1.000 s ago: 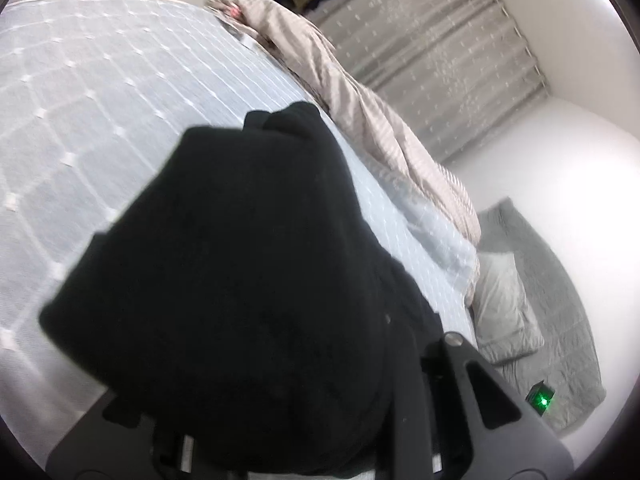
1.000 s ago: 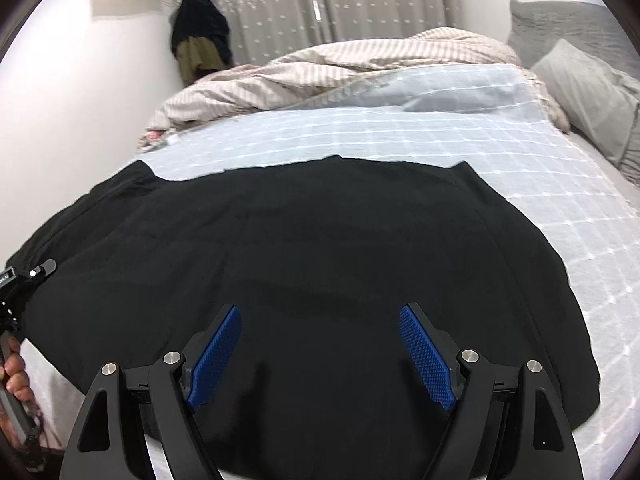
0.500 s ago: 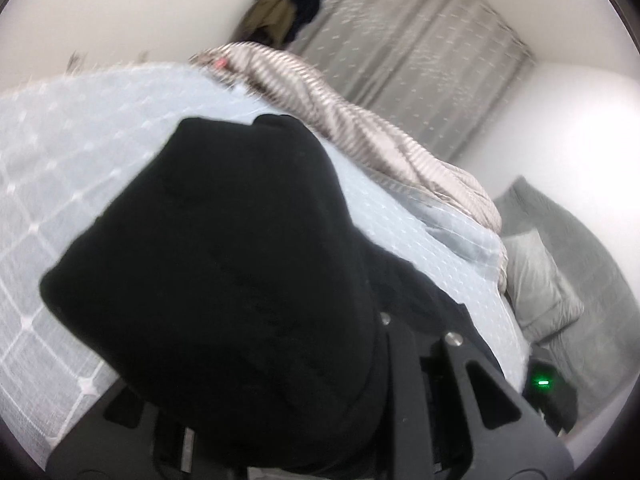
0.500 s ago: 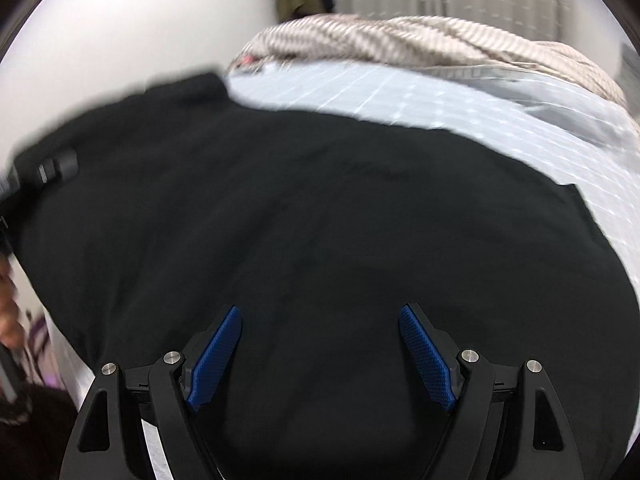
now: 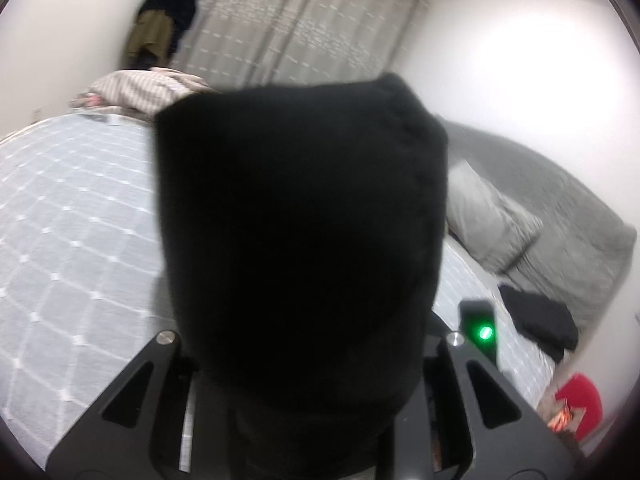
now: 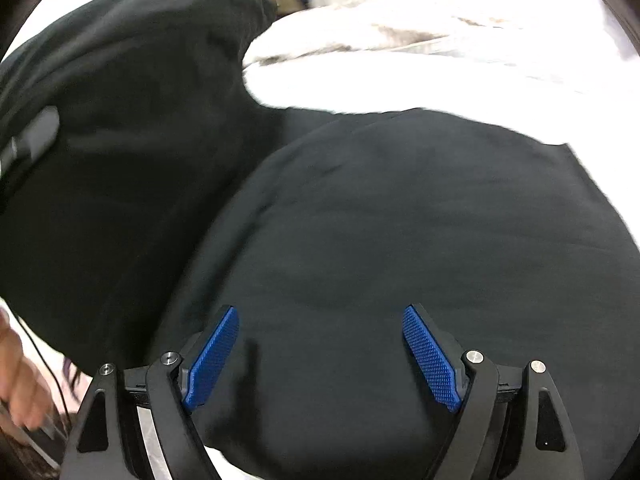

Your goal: Fold large clothes

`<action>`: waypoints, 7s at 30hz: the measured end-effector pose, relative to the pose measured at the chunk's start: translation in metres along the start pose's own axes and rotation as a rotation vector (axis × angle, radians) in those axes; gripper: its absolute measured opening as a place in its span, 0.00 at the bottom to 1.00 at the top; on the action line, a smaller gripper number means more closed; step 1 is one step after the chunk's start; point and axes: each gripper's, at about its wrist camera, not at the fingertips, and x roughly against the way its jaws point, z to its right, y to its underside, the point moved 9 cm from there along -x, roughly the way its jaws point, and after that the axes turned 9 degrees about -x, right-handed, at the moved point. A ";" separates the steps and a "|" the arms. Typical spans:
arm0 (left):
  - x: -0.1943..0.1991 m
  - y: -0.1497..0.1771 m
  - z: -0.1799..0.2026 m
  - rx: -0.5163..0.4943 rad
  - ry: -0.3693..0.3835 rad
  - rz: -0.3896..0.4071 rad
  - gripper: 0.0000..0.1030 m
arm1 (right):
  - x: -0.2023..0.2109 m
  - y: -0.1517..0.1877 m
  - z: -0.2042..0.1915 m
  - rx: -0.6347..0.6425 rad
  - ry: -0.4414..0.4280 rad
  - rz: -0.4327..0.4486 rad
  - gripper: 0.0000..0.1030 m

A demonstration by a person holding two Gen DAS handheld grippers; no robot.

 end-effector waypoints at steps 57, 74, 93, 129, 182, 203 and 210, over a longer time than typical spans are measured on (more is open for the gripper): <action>-0.035 0.076 -0.016 0.030 0.056 -0.325 0.79 | 0.072 0.011 0.084 -0.381 -0.252 -0.041 0.36; -0.051 0.082 0.036 -0.162 0.093 -0.303 0.56 | 0.101 0.005 0.159 -0.463 -0.153 0.070 0.39; -0.053 0.082 0.032 -0.170 0.072 -0.318 0.56 | 0.182 -0.015 0.177 -0.572 -0.331 0.255 0.64; -0.079 0.078 0.030 -0.092 0.088 -0.326 0.59 | 0.139 -0.027 0.202 -0.564 -0.119 0.165 0.65; -0.119 0.109 0.003 0.339 0.259 -0.570 0.96 | 0.052 -0.003 0.227 -0.774 -0.444 -0.087 0.80; -0.048 0.023 -0.030 0.254 0.134 -0.222 0.70 | 0.083 -0.078 0.096 -0.474 -0.570 0.186 0.53; -0.020 0.014 -0.117 0.257 -0.015 -0.132 0.78 | 0.044 -0.112 0.023 -0.389 -0.543 0.202 0.60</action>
